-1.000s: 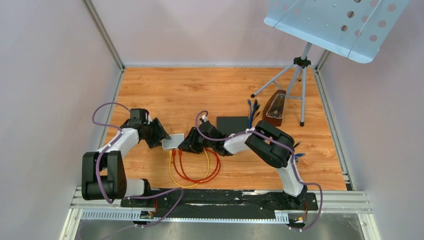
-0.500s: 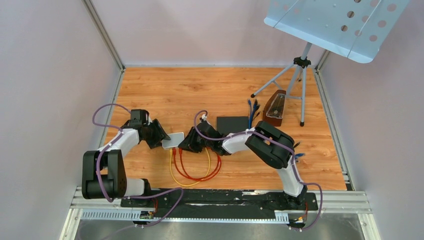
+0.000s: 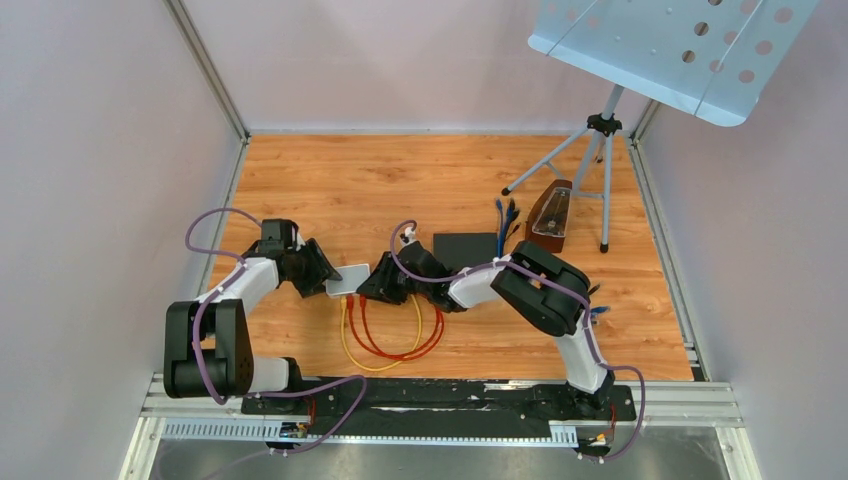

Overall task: Pull the plug from the switch port
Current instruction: Pull the connector from the switch port.

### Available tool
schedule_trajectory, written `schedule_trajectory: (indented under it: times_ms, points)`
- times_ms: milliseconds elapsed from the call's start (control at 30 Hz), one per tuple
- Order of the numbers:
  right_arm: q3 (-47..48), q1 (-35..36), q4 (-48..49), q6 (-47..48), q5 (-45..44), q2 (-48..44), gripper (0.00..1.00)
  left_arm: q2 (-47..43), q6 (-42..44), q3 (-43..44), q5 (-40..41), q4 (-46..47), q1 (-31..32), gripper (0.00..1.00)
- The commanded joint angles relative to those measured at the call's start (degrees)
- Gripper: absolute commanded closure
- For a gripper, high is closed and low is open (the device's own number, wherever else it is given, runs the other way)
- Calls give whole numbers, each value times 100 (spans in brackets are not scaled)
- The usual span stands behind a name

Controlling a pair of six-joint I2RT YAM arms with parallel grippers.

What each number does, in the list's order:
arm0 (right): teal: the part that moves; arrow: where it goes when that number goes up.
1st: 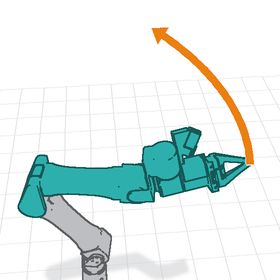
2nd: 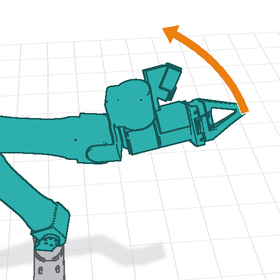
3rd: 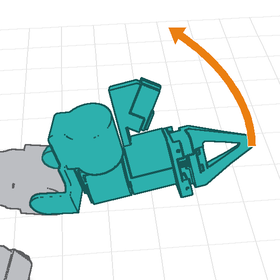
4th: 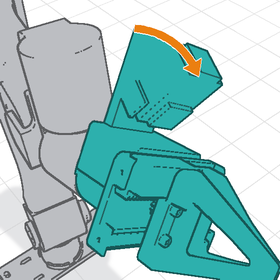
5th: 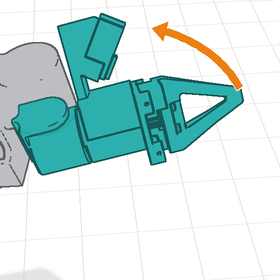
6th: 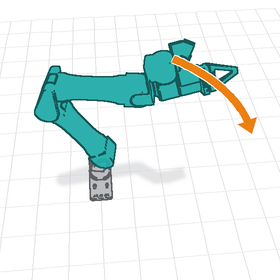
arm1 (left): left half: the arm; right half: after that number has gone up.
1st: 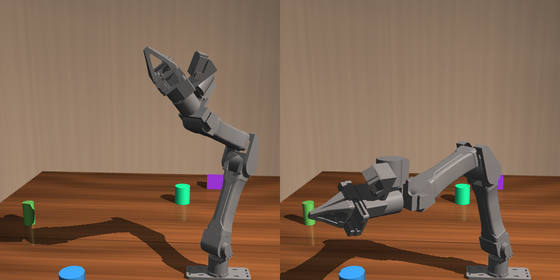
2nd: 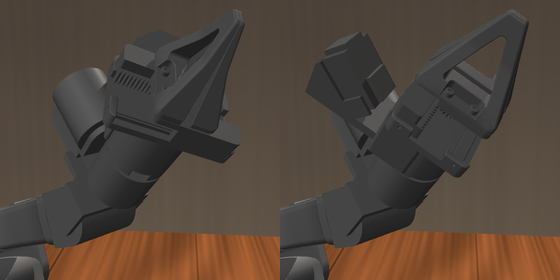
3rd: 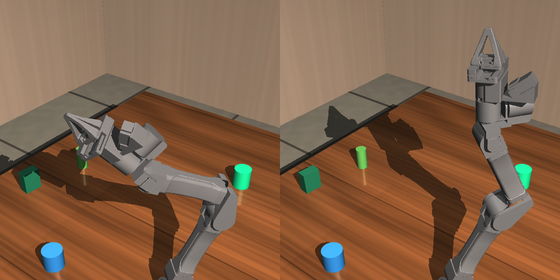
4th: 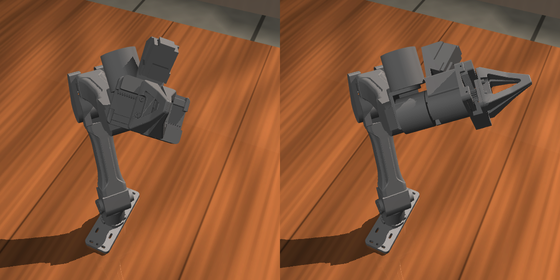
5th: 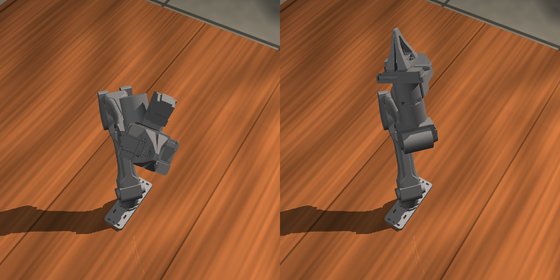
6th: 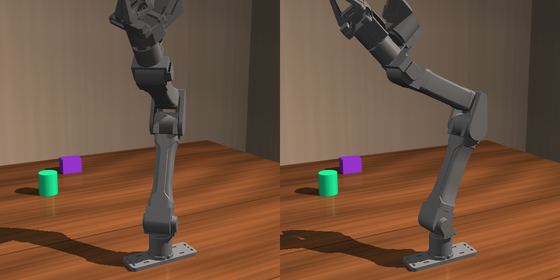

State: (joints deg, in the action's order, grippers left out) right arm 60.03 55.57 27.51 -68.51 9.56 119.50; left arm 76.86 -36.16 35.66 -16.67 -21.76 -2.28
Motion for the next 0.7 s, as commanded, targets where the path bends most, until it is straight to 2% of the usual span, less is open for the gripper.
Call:
schedule_trajectory:
  times_ms: [0,100,200,500,667]
  points:
    - [-133,-60,2,246,18,25,62,-25,-78,-39,-116,63,22,43]
    - [-145,-78,-20,240,16,32,67,-31,-84,-41,-105,49,22,43]
    - [-100,-89,-108,251,21,44,69,-31,-89,-31,-116,49,23,43]
    - [135,-102,-511,317,-11,95,68,-48,-82,-39,-130,46,20,44]
    - [126,-90,-363,492,88,93,69,-55,-73,-24,-122,21,21,44]
